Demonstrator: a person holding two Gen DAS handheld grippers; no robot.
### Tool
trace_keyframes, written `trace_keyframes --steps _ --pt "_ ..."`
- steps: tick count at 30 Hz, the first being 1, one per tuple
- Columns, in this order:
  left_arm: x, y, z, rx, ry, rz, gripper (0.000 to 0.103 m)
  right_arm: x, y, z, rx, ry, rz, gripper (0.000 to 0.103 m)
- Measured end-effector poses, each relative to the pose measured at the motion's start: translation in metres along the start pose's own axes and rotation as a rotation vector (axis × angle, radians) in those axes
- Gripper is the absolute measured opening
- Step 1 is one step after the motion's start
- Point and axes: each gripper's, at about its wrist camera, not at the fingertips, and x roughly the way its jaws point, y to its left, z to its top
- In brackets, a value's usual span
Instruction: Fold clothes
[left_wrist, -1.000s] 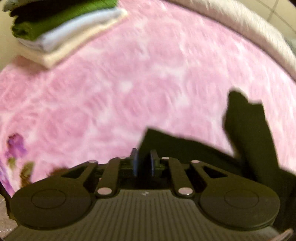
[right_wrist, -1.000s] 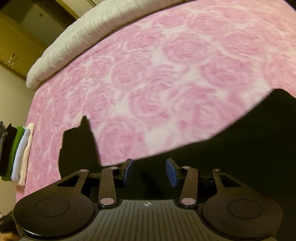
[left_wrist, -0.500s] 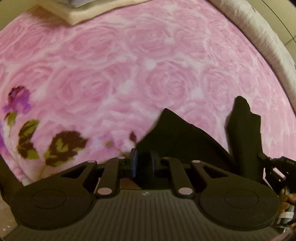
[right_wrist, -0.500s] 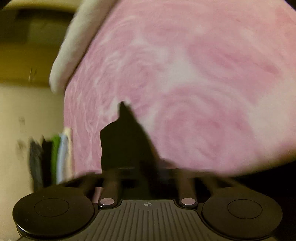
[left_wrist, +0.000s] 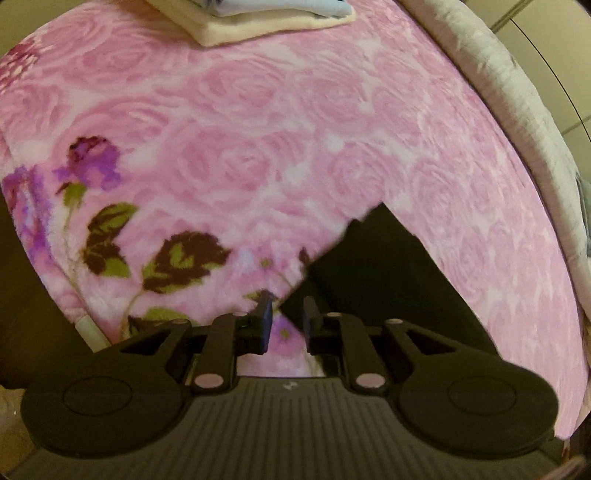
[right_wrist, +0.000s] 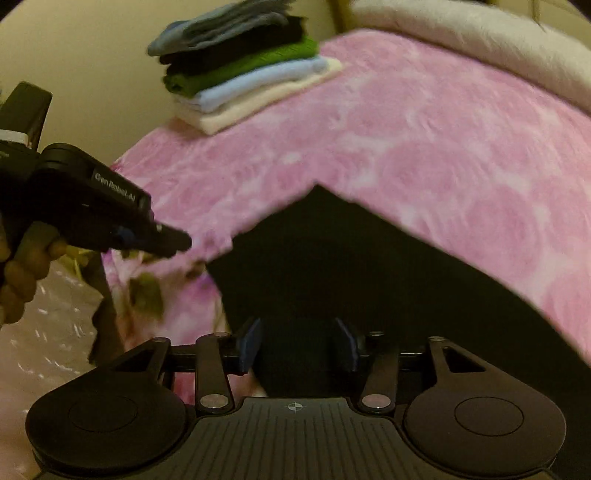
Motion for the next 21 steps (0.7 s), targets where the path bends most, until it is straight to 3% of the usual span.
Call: trace_keyframes --steps 3,7,12,14,17,21 --pt "0.006 -0.003 -0.004 -0.013 0.032 -0.053 0.014 -0.024 -0.032 -0.031 0.283 0.030 0.009 0.048" --pt "0.019 -0.006 -0.009 -0.100 0.068 -0.153 0.015 -0.062 -0.095 -0.106 0.952 -0.003 0.078 0.048" --pt "0.039 -0.006 -0.009 -0.206 0.083 -0.209 0.018 -0.092 -0.127 -0.199 1.617 -0.186 0.185 0.048" --pt "0.045 -0.007 -0.008 -0.203 0.079 -0.197 0.020 -0.095 -0.127 -0.224 1.779 -0.253 0.219 0.048" --pt "0.050 -0.007 -0.009 -0.203 0.072 -0.190 0.020 -0.089 -0.123 -0.242 1.906 -0.289 0.244 0.048" --pt "0.054 -0.005 -0.012 -0.205 0.063 -0.187 0.020 -0.080 -0.118 -0.244 1.936 -0.313 0.258 0.048"
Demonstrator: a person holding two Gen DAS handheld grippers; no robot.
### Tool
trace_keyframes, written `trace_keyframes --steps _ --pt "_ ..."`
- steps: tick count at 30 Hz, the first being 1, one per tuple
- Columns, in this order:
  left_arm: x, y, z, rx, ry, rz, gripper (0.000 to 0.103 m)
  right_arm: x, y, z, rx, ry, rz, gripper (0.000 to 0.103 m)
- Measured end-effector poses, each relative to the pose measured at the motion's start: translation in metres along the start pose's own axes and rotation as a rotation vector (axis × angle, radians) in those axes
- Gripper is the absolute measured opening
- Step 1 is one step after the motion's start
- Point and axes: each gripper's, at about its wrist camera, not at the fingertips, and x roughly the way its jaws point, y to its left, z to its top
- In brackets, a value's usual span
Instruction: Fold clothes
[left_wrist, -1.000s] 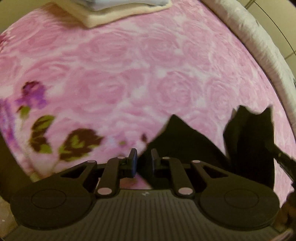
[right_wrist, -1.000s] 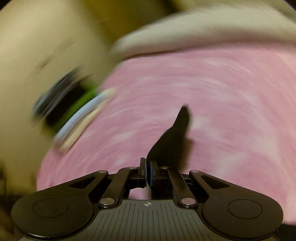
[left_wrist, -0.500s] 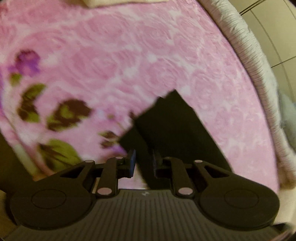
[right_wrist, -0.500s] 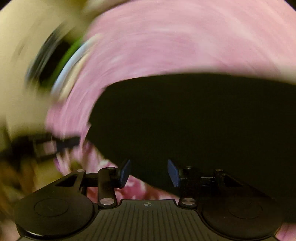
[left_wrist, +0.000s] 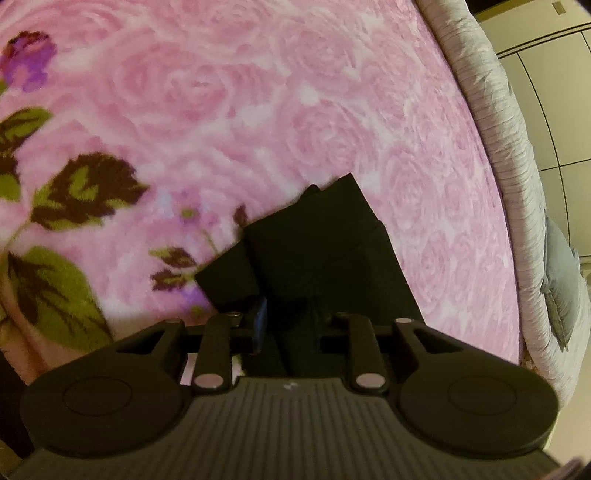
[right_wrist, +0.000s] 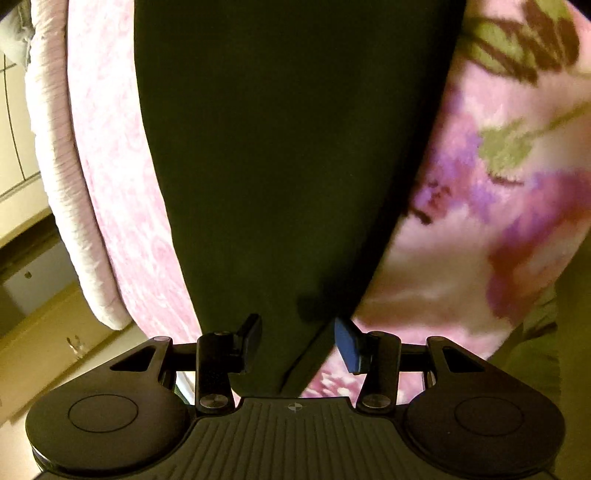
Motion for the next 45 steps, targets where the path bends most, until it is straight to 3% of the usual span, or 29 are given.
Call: trace_keyframes --steps 5,9,11,12,13,14,18,21,25,30,33,35,37,40,45 --pt "0.002 0.001 0.001 -0.002 -0.008 -0.009 0.020 0.014 0.004 0.001 0.035 -0.042 0.035 0.048" --pt "0.005 0.009 0.004 -0.062 -0.013 -0.043 0.020 0.020 -0.001 0.000 0.069 -0.059 0.020 0.045" --pt "0.007 0.013 0.006 -0.095 -0.016 -0.064 0.018 0.021 -0.001 0.003 0.080 -0.065 0.014 0.034" --pt "0.006 0.013 0.006 -0.090 -0.020 -0.066 0.008 0.022 0.001 0.003 0.061 -0.077 -0.004 0.018" --pt "0.004 0.011 0.006 -0.065 -0.028 -0.069 0.005 0.022 0.005 0.003 0.028 -0.086 -0.013 0.007" --pt "0.000 0.009 0.005 -0.030 -0.039 -0.078 0.005 0.022 0.010 0.003 -0.009 -0.092 -0.014 0.006" --pt "-0.023 0.006 -0.005 0.095 -0.086 -0.114 0.005 0.018 0.035 -0.004 -0.146 -0.102 -0.024 0.005" --pt "-0.034 0.012 -0.014 0.144 -0.097 -0.107 0.005 0.017 0.039 -0.005 -0.172 -0.100 -0.037 0.005" --pt "-0.021 0.019 -0.022 0.230 -0.085 -0.040 0.005 0.021 0.045 0.010 -0.174 -0.111 -0.088 0.005" --pt "-0.017 0.011 -0.031 0.345 -0.099 0.037 0.009 0.037 0.050 0.005 -0.238 -0.135 -0.140 0.005" --pt "-0.021 -0.005 -0.036 0.441 -0.103 0.124 0.013 0.037 0.066 -0.005 -0.269 -0.115 -0.164 0.011" --pt "-0.027 -0.021 -0.042 0.514 -0.105 0.198 0.015 0.029 0.087 -0.008 -0.386 -0.125 -0.223 0.020" --pt "-0.032 -0.033 -0.053 0.566 -0.091 0.261 0.014 0.016 0.103 -0.011 -0.512 -0.154 -0.282 0.023" --pt "-0.037 -0.054 -0.078 0.651 -0.048 0.305 0.014 -0.014 0.112 0.002 -0.583 -0.245 -0.333 0.024" --pt "-0.013 -0.108 -0.133 0.775 0.056 0.205 0.014 -0.075 0.102 0.059 -0.607 -0.427 -0.389 0.024"
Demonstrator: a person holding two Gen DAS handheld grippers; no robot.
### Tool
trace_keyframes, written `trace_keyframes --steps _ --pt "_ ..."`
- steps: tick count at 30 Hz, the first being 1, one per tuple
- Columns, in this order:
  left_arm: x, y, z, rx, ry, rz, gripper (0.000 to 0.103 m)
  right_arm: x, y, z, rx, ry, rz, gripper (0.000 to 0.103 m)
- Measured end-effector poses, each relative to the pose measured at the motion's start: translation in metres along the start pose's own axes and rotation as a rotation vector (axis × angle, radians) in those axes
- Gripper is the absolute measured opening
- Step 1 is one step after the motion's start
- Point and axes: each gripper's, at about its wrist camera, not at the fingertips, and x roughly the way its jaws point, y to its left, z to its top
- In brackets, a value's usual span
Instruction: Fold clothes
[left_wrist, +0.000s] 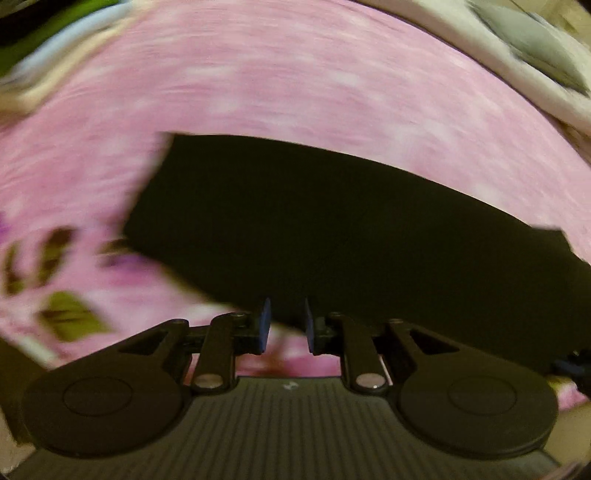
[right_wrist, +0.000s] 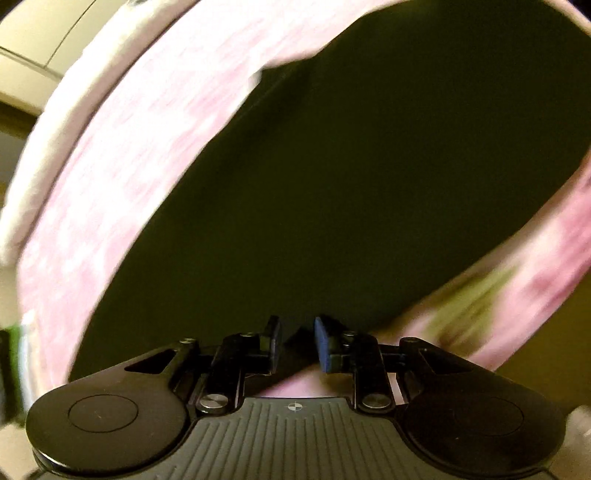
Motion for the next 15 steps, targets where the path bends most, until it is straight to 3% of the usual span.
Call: trace_keyframes --steps 6,11,15 --pt "0.024 -0.129 0.001 0.116 0.005 -0.162 0.014 -0.015 -0.062 0.074 -0.096 -0.078 -0.106 0.024" --pt "0.045 -0.228 -0.002 0.210 0.004 -0.234 0.015 -0.047 -0.141 0.157 -0.167 -0.170 -0.176 0.025" --pt "0.061 -0.279 0.000 0.233 0.013 -0.254 0.015 -0.063 -0.172 0.186 -0.282 -0.264 -0.228 0.037"
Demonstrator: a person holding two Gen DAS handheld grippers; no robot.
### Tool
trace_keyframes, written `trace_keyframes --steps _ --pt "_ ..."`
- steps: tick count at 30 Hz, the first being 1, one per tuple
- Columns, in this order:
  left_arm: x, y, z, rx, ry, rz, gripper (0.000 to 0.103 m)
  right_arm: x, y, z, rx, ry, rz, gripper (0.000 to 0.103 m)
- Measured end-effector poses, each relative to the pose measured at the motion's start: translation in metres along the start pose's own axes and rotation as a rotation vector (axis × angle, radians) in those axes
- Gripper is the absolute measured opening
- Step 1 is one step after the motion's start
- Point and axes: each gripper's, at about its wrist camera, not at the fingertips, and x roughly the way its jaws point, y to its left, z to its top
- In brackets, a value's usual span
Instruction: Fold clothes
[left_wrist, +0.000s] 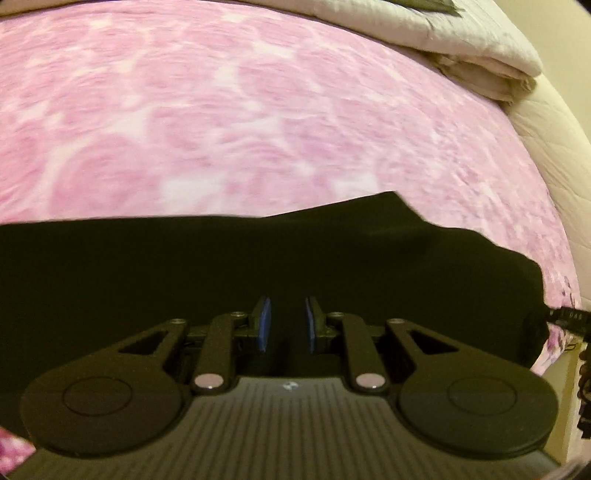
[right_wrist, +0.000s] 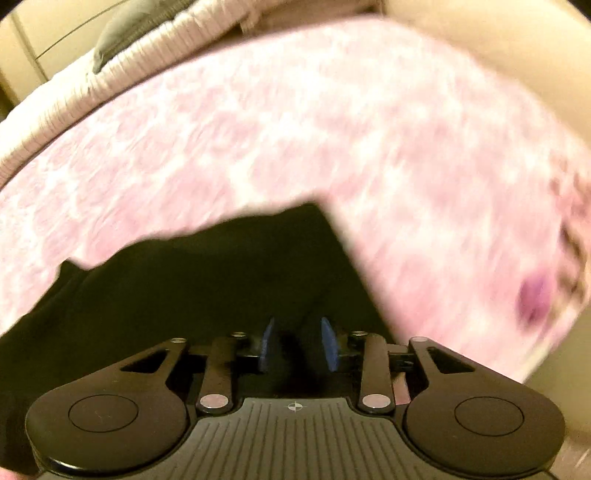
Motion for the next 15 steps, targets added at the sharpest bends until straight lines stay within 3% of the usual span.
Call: trace_keyframes --steps 1,3,6,7,9,12,15 --pt "0.005 -0.009 0.004 0.006 0.001 -0.005 0.015 0.003 -0.005 0.009 -0.028 -0.021 -0.004 0.040" --pt "0.013 -0.026 0.014 0.027 -0.003 -0.014 0.018 0.014 0.022 0.010 -0.040 -0.047 0.003 0.043" --pt "0.024 -0.045 0.033 0.073 -0.014 -0.019 0.024 -0.001 -0.064 0.006 0.009 -0.036 0.076 0.044" --pt "0.030 -0.048 0.039 0.087 -0.010 -0.020 0.024 0.006 -0.071 0.009 -0.010 -0.012 0.070 0.037" --pt "0.039 -0.052 0.051 0.119 0.001 -0.026 0.024 0.021 -0.085 0.016 -0.047 0.036 0.057 0.034" --pt "0.055 -0.058 0.069 0.175 0.021 -0.044 0.025 0.019 -0.090 0.021 0.027 0.018 0.096 0.035" --pt "0.075 -0.065 0.086 0.222 0.057 -0.092 0.026 0.020 -0.098 0.025 0.098 0.039 0.134 0.042"
